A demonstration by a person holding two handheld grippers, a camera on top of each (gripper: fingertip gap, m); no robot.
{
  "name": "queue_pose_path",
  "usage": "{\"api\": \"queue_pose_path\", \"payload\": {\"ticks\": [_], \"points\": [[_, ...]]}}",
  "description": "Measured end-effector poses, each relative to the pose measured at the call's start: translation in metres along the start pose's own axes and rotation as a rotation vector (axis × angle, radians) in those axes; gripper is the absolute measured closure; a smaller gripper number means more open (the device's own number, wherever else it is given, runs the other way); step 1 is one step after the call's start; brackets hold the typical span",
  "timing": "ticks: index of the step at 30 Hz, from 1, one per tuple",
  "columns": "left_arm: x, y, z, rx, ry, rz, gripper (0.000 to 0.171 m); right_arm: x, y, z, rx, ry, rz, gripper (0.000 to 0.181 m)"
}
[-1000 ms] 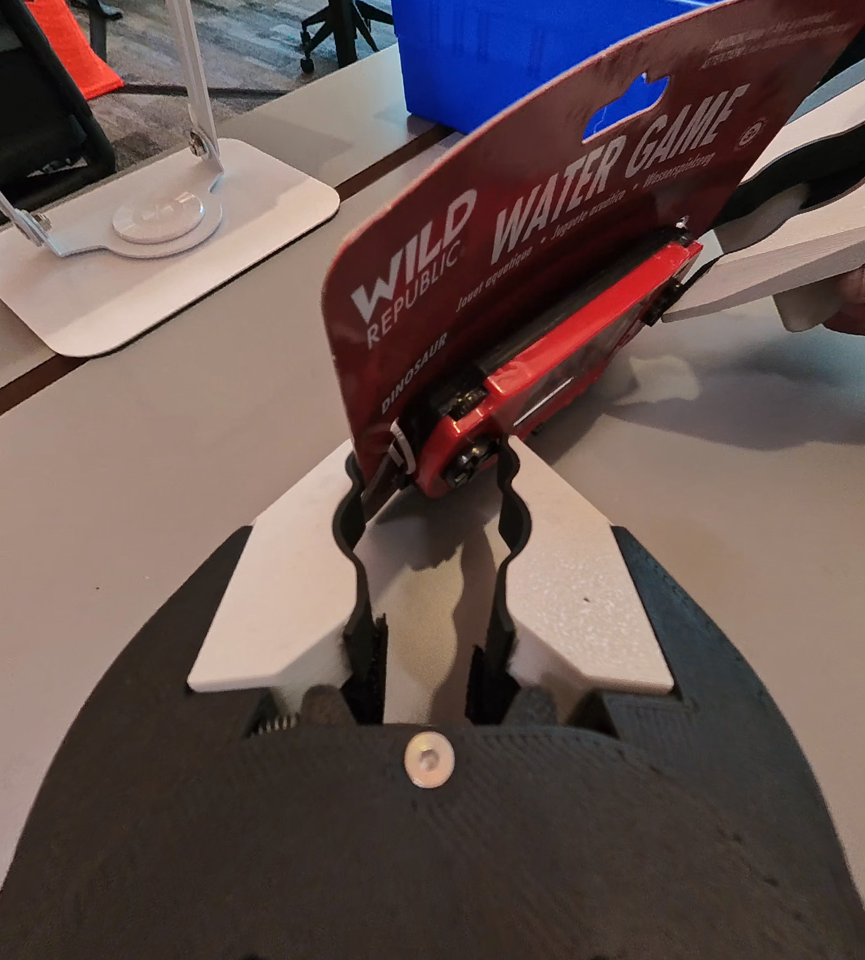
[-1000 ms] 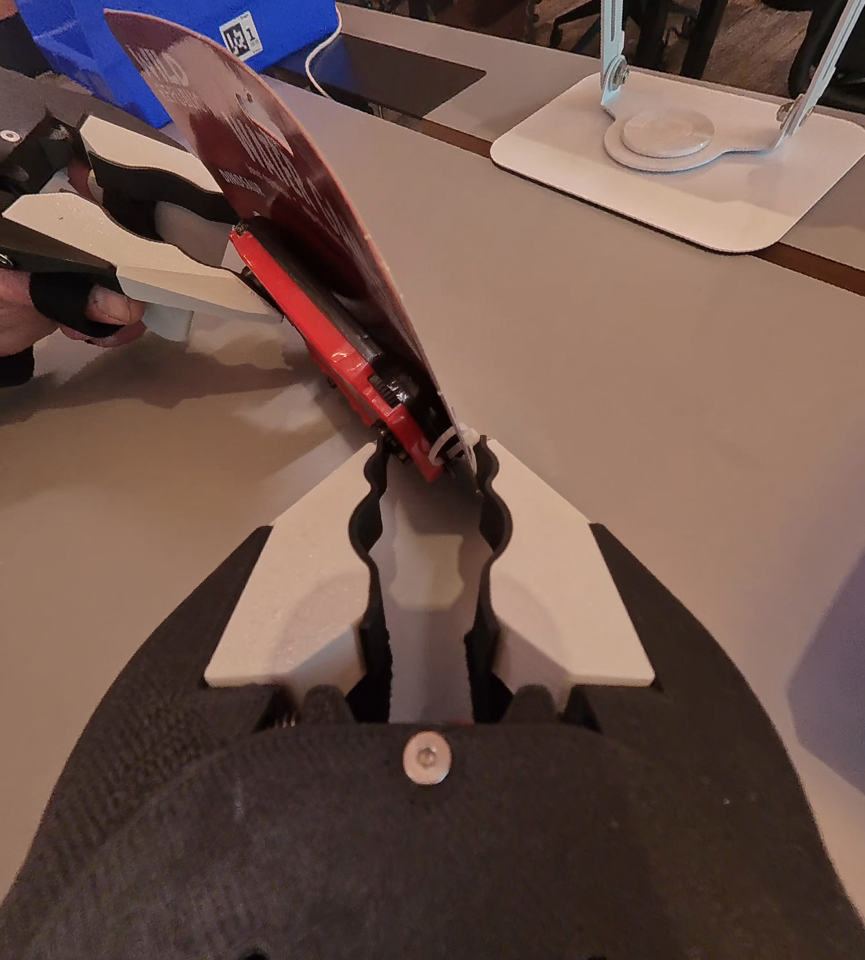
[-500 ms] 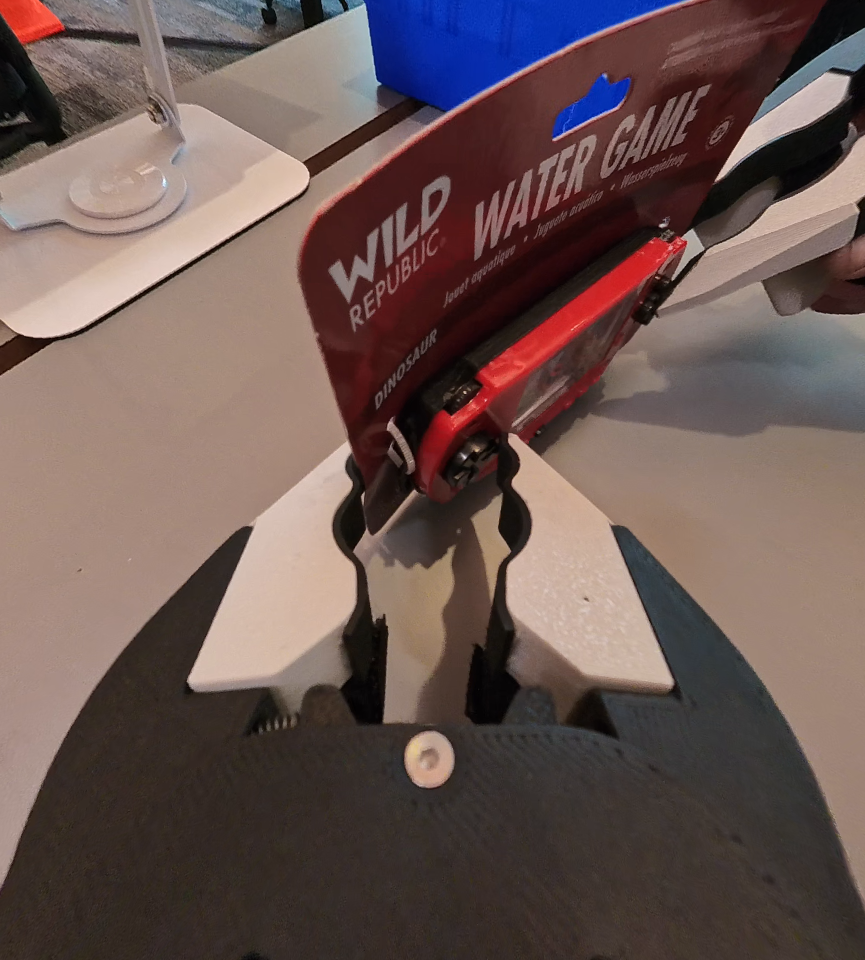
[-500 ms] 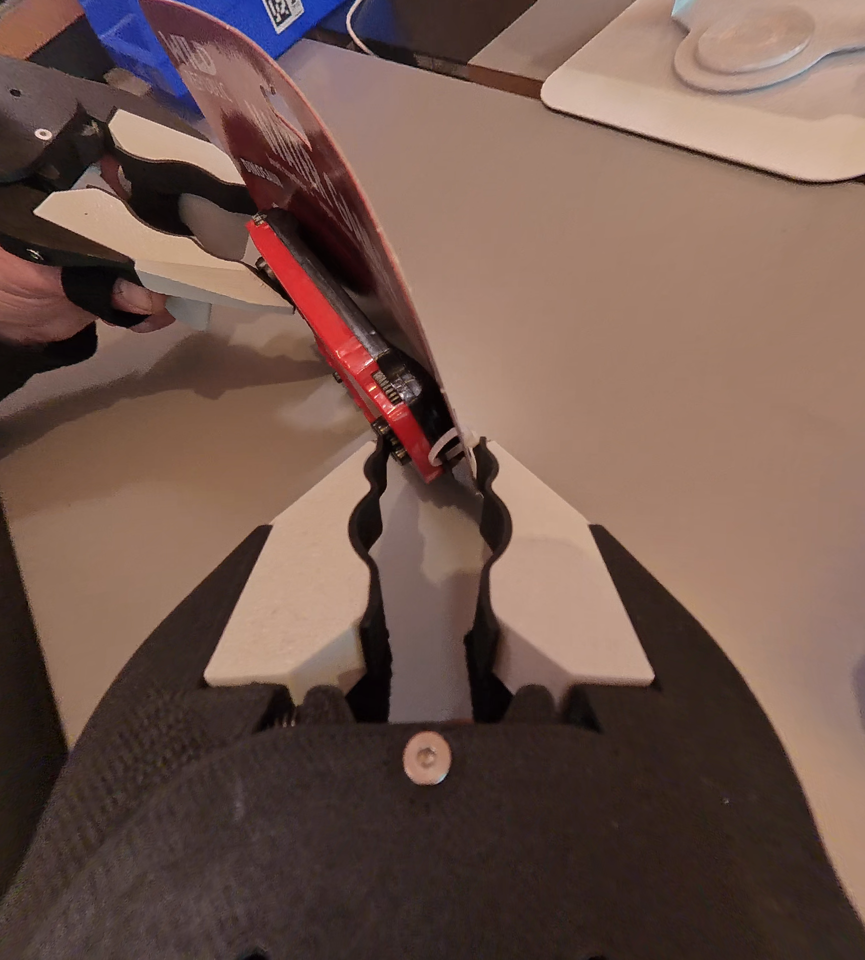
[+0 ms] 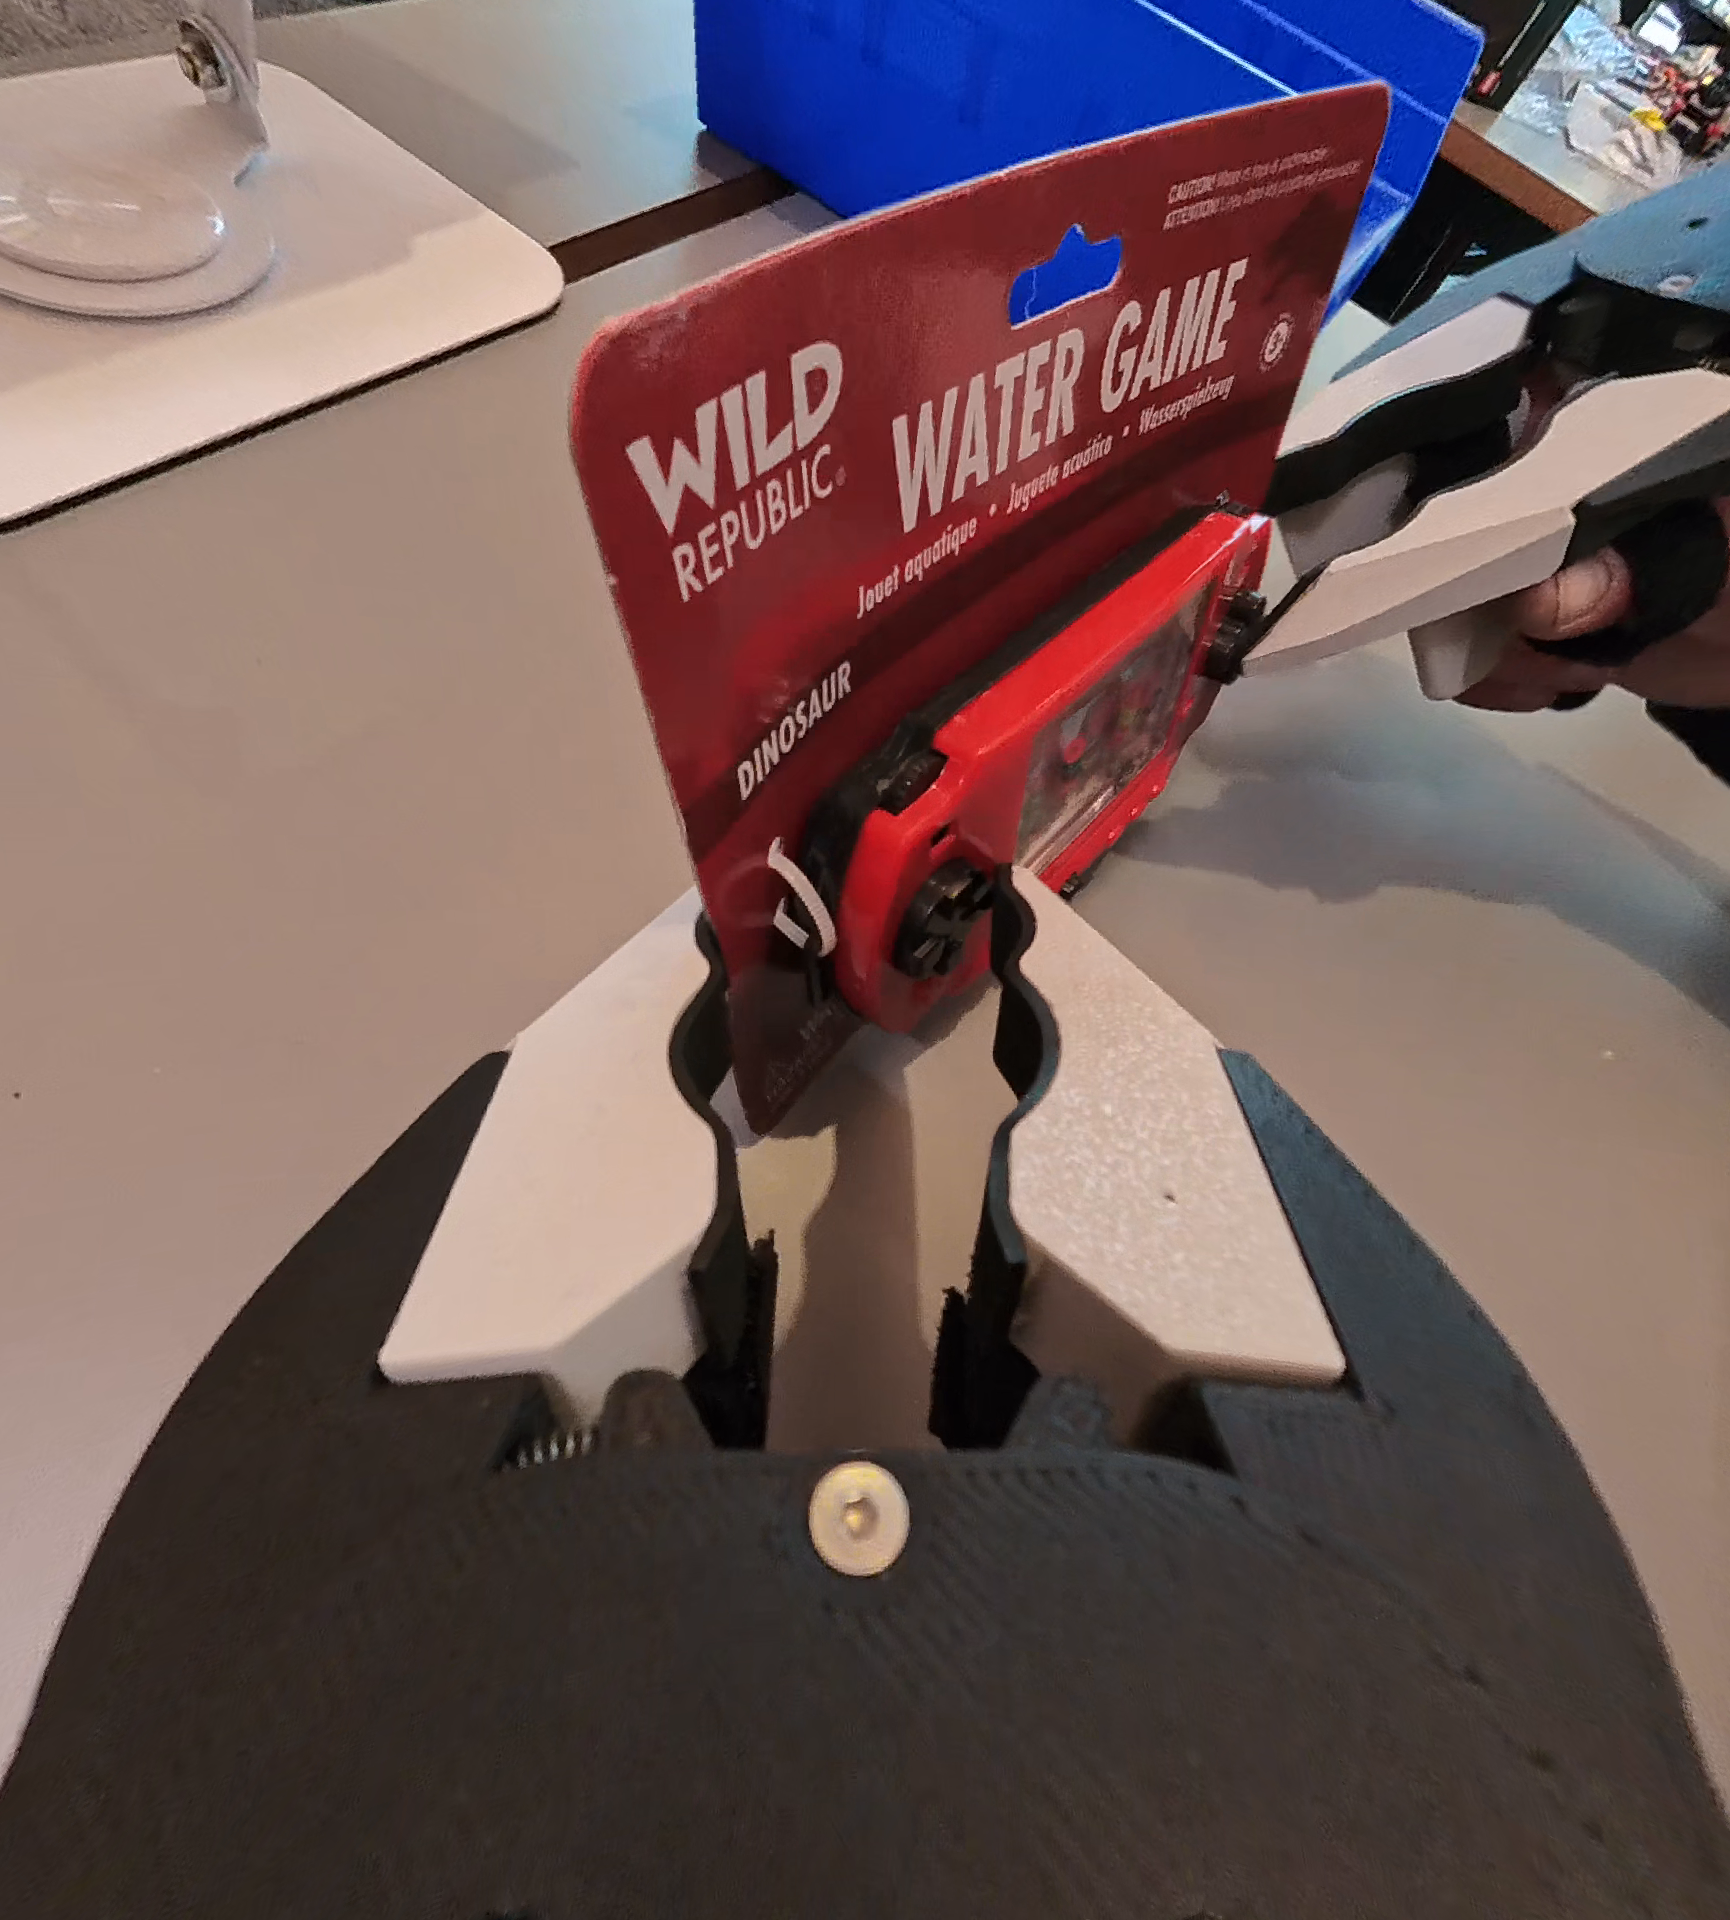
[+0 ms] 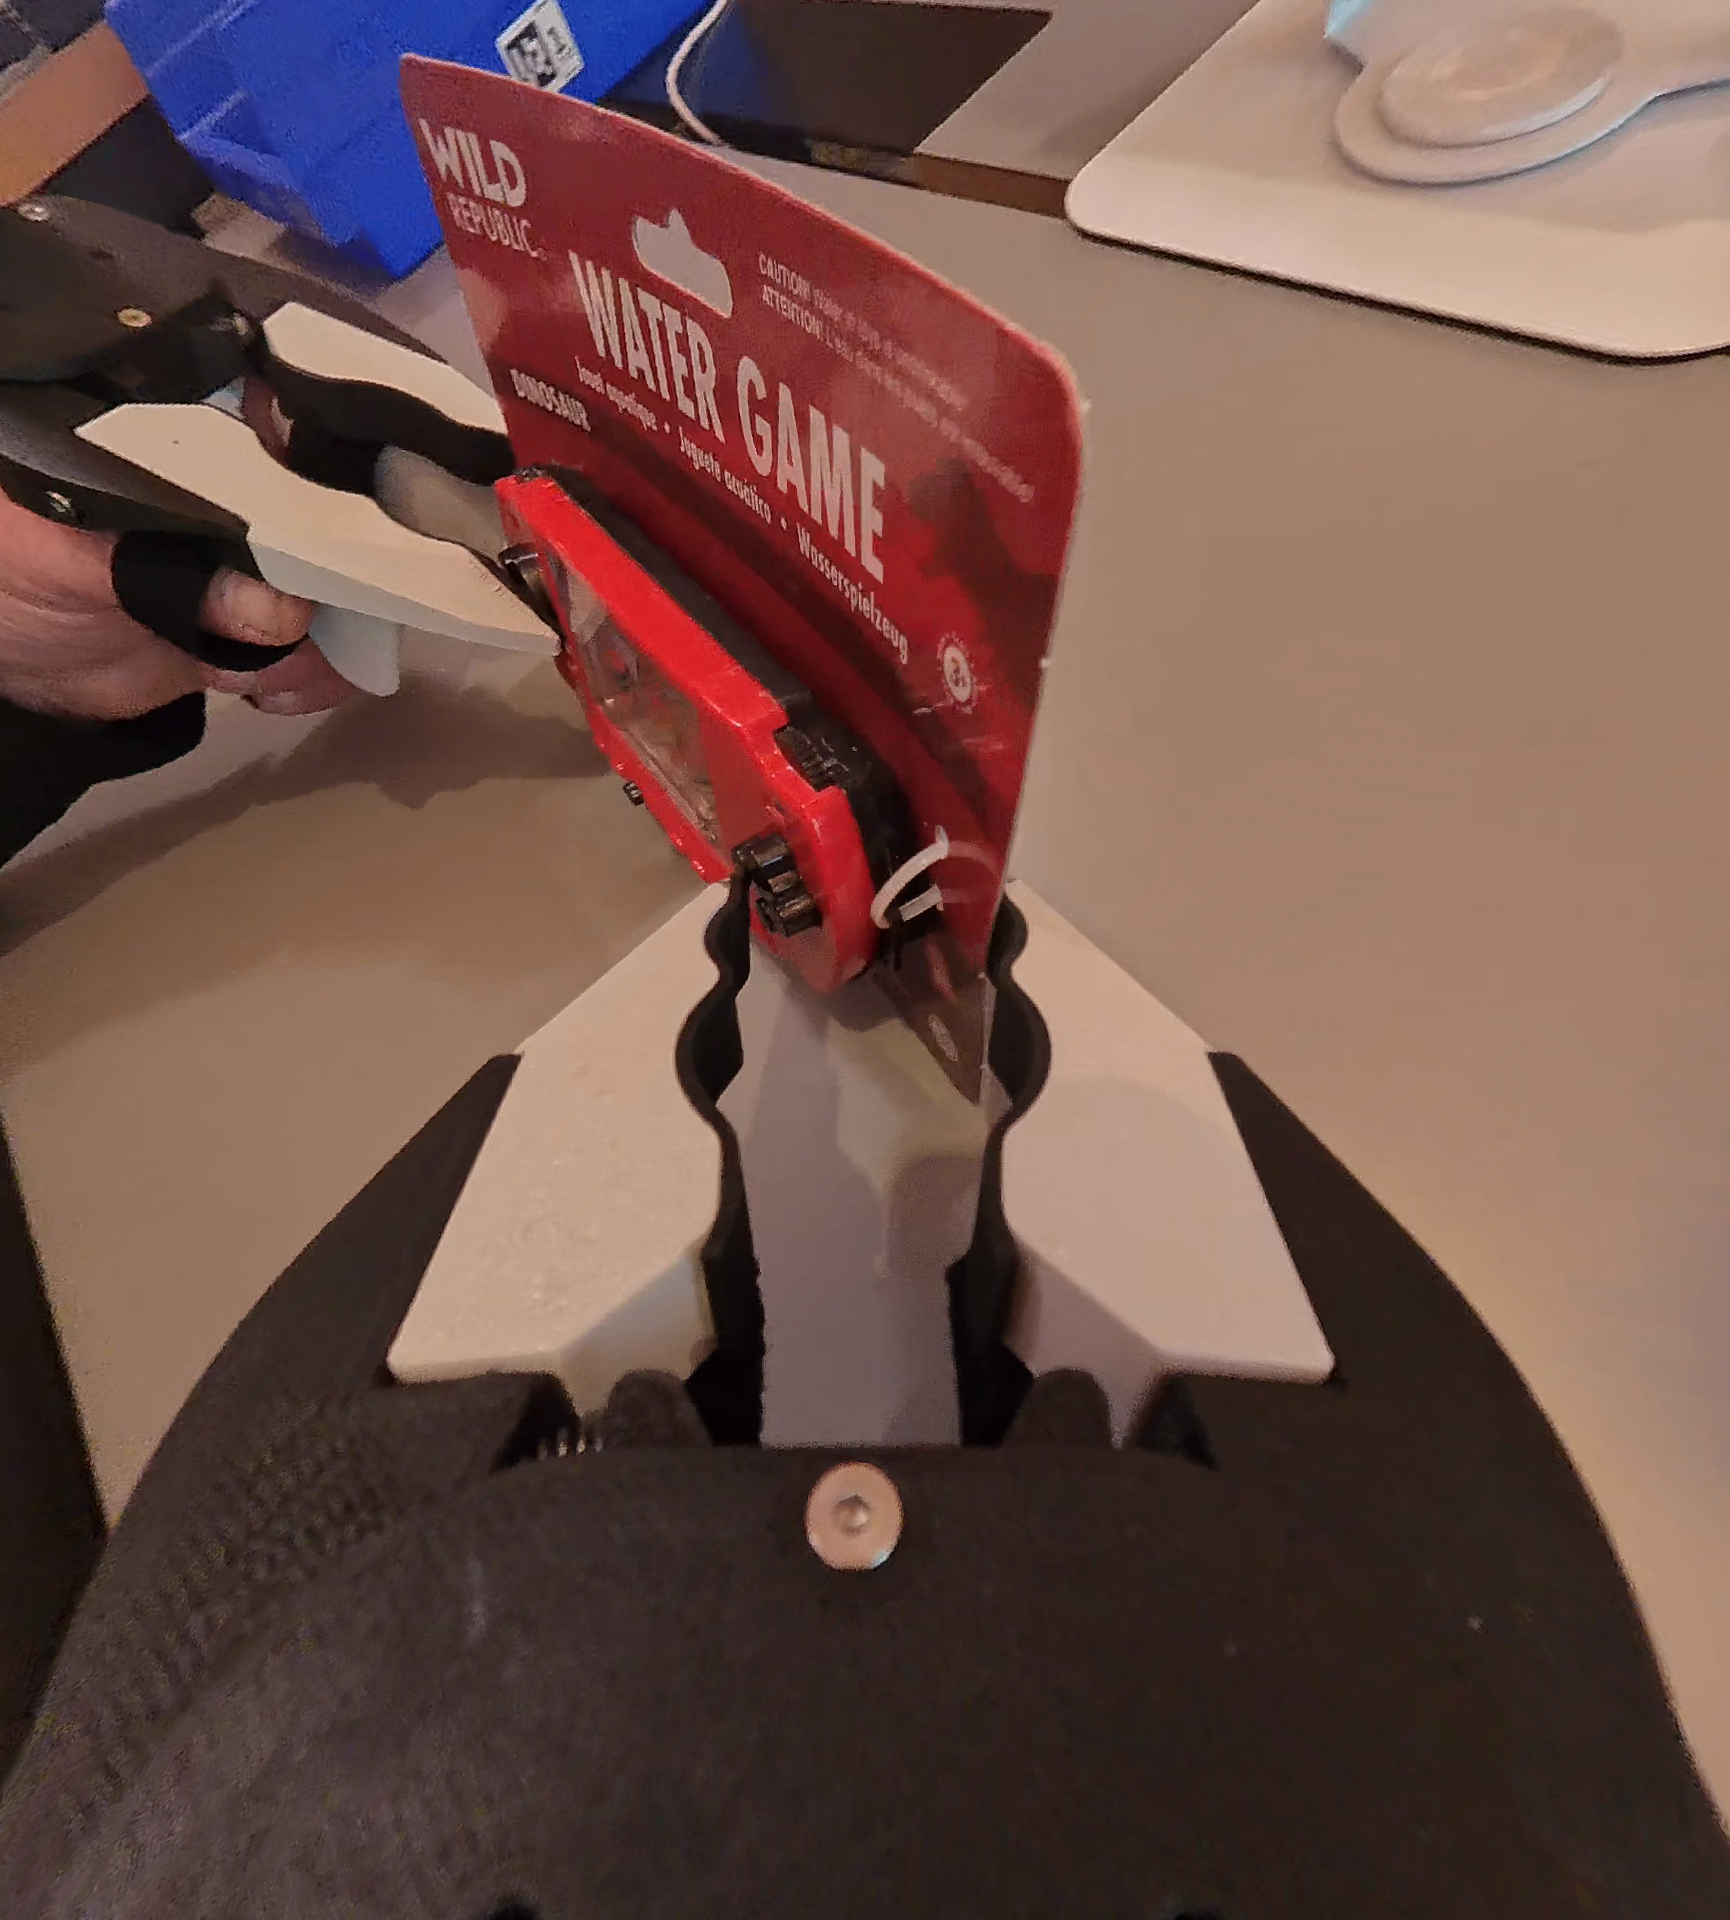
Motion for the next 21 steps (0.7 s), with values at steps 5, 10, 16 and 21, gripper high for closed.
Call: {"api": "queue_pose_path", "payload": {"ticks": [5, 10, 16, 21], "points": [[0.0, -0.001, -0.001, -0.002, -0.013, 0.016, 0.126, -0.002, 0.01, -0.006, -0.165, -0.013, 0.069, 0.126], [-0.001, -0.003, -0.001, 0.027, -0.025, 0.004, 0.123, -0.005, 0.014, -0.007, -0.251, -0.062, 0.04, 0.129], [-0.001, -0.005, -0.004, 0.084, -0.05, -0.012, 0.117, -0.006, 0.02, -0.008, -0.333, -0.089, 0.021, 0.13], [-0.001, -0.004, -0.005, 0.122, -0.062, -0.03, 0.115, -0.006, 0.026, -0.011, -0.4, -0.083, 0.036, 0.131]]}}
Point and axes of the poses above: each gripper's, where its closed fingertips meet, z back along the fingers, x out of its top, y = z × x across the jaws, the point moved 7 cm from there along z, back along the fingers, and after that the axes turned 1 degree about x, right-handed, at the moved point
